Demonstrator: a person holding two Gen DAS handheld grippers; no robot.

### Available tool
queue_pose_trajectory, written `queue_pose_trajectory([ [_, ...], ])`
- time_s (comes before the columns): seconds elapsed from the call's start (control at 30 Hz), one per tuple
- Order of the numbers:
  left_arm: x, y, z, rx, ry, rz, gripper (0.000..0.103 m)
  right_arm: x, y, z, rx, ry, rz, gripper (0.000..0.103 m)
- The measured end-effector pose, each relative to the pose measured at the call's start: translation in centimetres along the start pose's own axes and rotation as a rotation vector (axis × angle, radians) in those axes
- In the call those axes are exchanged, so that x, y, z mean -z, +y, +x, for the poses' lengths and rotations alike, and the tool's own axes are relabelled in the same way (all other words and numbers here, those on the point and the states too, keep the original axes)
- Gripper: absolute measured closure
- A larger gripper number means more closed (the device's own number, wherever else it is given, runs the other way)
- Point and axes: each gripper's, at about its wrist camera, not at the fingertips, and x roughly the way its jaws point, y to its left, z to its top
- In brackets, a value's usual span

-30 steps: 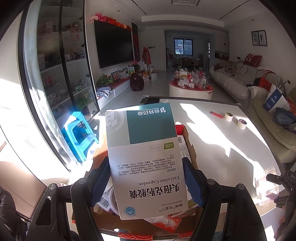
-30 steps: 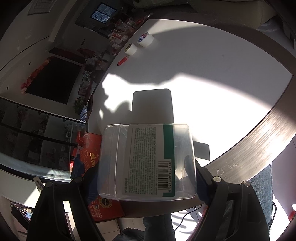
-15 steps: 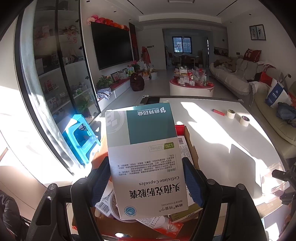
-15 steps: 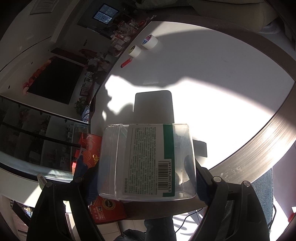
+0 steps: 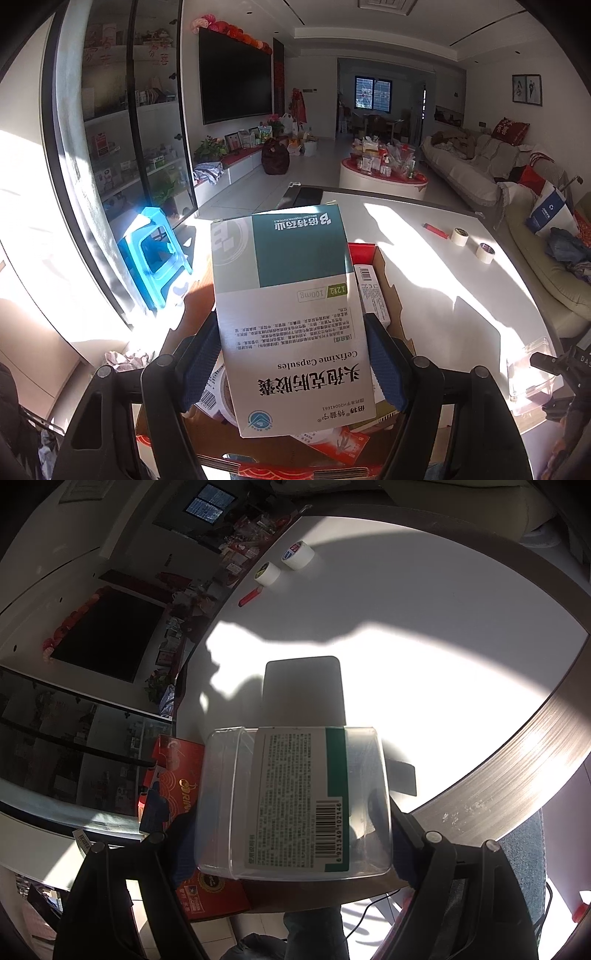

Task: Organize objects
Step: 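Hold the Cefixime box over the tray with the left gripper while the right brings the clear box over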

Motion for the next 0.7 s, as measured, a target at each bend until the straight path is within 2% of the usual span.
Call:
queue_pose_trajectory([
  [0.07, 0.3, 0.0, 0.0, 0.006, 0.006, -0.004, 0.024, 0.4, 0.8, 0.2, -0.033, 0.014, -0.018, 0.021],
  [0.17, 0.9, -0.7, 0.4, 0.006, 0.025, 0.010, 0.024, 0.9, 2.7, 1.1, -0.128, 0.065, -0.047, 0.021],
  [0.3, 1.4, -1.4, 1.0, -0.036, 0.051, 0.046, 0.024, 1.7, 6.3, 2.1, -0.274, 0.136, -0.112, 0.021],
  [0.43, 1.4, -1.6, 1.3, -0.098, 0.057, 0.084, 0.024, 2.2, 8.3, 3.4, -0.412, 0.228, -0.080, 0.021],
  [0.7, 1.4, -0.4, 2.0, -0.167, 0.077, 0.104, 0.024, 2.8, 8.9, 4.0, -0.435, 0.274, -0.066, 0.021],
])
